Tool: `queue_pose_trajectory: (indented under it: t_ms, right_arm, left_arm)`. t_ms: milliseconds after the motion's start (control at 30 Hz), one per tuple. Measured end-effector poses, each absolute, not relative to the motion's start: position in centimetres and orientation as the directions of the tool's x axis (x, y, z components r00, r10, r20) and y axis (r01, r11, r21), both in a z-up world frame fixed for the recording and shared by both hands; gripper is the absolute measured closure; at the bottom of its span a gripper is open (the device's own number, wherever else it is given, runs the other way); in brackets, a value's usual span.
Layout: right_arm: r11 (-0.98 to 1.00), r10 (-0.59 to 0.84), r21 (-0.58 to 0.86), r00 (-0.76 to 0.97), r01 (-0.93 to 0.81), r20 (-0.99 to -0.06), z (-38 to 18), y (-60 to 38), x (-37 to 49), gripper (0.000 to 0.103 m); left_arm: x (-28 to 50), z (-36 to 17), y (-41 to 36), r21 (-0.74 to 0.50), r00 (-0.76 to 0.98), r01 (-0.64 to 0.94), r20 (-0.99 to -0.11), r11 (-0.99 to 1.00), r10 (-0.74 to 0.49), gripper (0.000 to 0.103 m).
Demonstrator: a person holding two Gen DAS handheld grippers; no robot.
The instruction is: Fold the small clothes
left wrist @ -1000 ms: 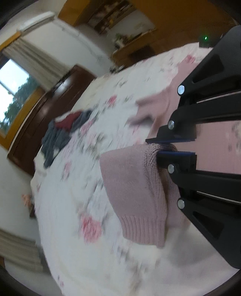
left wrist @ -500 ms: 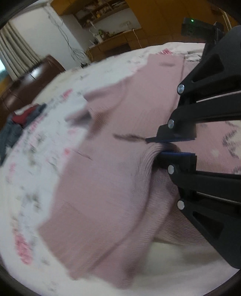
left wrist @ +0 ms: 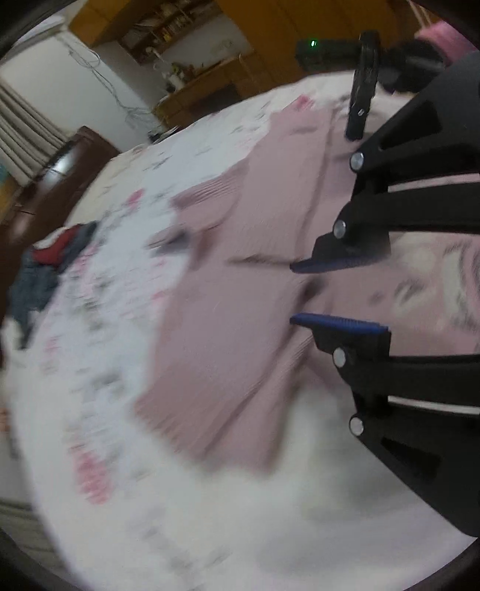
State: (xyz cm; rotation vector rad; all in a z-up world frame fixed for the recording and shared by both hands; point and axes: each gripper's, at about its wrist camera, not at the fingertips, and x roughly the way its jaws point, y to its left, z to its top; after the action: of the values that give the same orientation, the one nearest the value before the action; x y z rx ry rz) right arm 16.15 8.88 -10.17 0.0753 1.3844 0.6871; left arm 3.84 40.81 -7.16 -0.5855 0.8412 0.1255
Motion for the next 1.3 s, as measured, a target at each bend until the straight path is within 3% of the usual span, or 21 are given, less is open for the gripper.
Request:
queue_pose_trajectory:
  t_ms: [200,333,533,800,867,933,1000,1300]
  right_arm:
    - [0.756,0.539,0.491,-0.014,-0.432,-0.842,-9.3,15.3,16.6,0.038]
    - [0.728,0.579,0.55,-0.062,-0.41,-0.813,-9.5,18.8,17.5,0.038]
    - [0.716,0.582,0.564,-0.093,-0.411,-0.808,-10.1,23.6,18.0,0.038]
    - [0.702,0.604,0.627,-0.182,-0.34,-0.776,-13.2,28.7,18.1,0.038]
    - [0.697,0.606,0.64,-0.211,-0.324,-0.767,-14.4,29.8,17.8,0.056]
    - [0.715,0.568,0.592,-0.185,-0.371,-0.802,-14.3,30.4,17.4,0.081]
    - [0.706,0.559,0.567,-0.157,-0.425,-0.814,-13.2,30.2,17.0,0.088]
    - [0.727,0.551,0.459,0.034,-0.51,-0.834,-5.7,21.6,19.1,0.09]
  left_arm:
    - [6.8,-7.7,44.2,-0.291,0.592,-0.441,-0.805,0.849,0.032,0.069]
    - [7.9,-11.8,45.8,-0.267,0.493,-0.488,-0.87,0.831,0.009,0.069]
    - [6.7,-11.5,47.5,-0.389,0.563,-0.492,-0.824,0.779,-0.056,0.069]
    - [3.0,-8.8,49.0,-0.35,0.595,-0.521,-0.803,0.779,0.037,0.064]
    - [2.8,-8.7,49.3,-0.345,0.584,-0.528,-0.811,0.776,0.037,0.063]
    - [2.7,-8.6,49.4,-0.337,0.578,-0.528,-0.815,0.78,0.039,0.063]
    - [2.7,-8.4,49.3,-0.332,0.58,-0.523,-0.814,0.785,0.042,0.063]
    - [5.9,-8.6,44.9,-0.338,0.585,-0.459,-0.811,0.822,-0.006,0.061]
